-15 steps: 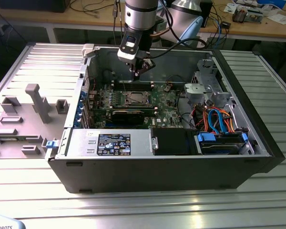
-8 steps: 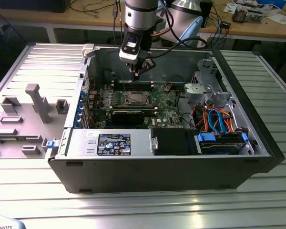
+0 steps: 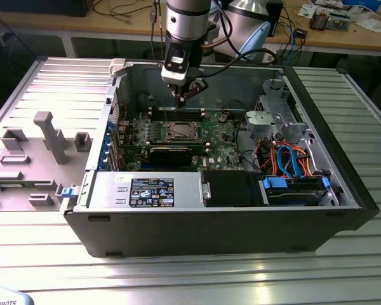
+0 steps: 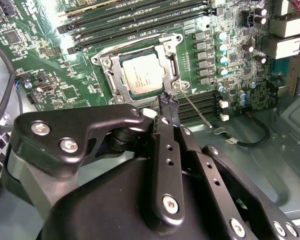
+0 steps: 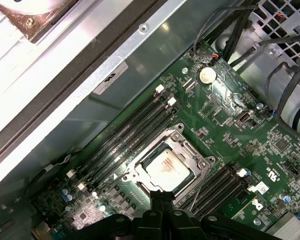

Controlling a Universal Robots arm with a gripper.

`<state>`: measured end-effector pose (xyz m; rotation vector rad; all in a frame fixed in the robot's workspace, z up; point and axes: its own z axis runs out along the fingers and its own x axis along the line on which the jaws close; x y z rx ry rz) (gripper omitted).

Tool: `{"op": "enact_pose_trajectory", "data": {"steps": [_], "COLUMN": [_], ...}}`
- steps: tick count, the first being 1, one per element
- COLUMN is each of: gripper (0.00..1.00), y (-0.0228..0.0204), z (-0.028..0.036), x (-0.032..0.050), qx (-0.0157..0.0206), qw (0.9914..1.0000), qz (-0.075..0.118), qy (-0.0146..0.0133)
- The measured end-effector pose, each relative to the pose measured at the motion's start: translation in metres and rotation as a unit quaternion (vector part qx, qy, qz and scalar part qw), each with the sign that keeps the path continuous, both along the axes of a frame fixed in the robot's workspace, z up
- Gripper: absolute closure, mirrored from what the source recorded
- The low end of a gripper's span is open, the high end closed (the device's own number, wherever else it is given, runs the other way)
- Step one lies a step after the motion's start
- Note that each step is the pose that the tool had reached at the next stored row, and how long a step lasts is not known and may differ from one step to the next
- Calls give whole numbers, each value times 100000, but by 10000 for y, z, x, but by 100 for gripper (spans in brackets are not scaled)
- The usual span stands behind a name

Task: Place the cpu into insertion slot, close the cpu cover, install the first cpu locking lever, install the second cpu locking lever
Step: 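Install the first cpu locking lever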

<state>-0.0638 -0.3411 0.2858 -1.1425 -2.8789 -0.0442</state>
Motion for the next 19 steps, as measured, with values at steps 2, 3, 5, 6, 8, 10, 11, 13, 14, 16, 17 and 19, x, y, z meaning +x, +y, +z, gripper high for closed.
{"op": "enact_pose_trajectory", "data": {"steps": [2, 3, 5, 6, 8, 10, 11, 13, 14, 16, 17, 19], "gripper": [89, 89, 89, 89, 89, 89, 89, 89, 89, 89, 89, 89], "y": [0, 0, 0, 0, 0, 0, 0, 0, 0, 0, 0, 0], "z": [0, 0, 0, 0, 0, 0, 0, 0, 0, 0, 0, 0], "x": [0, 0, 0, 0, 0, 0, 0, 0, 0, 0, 0, 0], "qx": [1, 2, 2, 4, 1, 3, 4, 1, 1, 2, 4, 3], "qw": [99999, 99997, 99994, 99992, 99989, 99989, 99989, 99989, 99988, 99983, 99977, 99950], "qz": [450, 738, 1127, 1264, 1500, 1504, 1504, 1516, 1532, 1850, 2157, 3165], "qy": [0, -1, -1, -1, 0, -1, 0, 1, -1, 1, -2, -2]}}
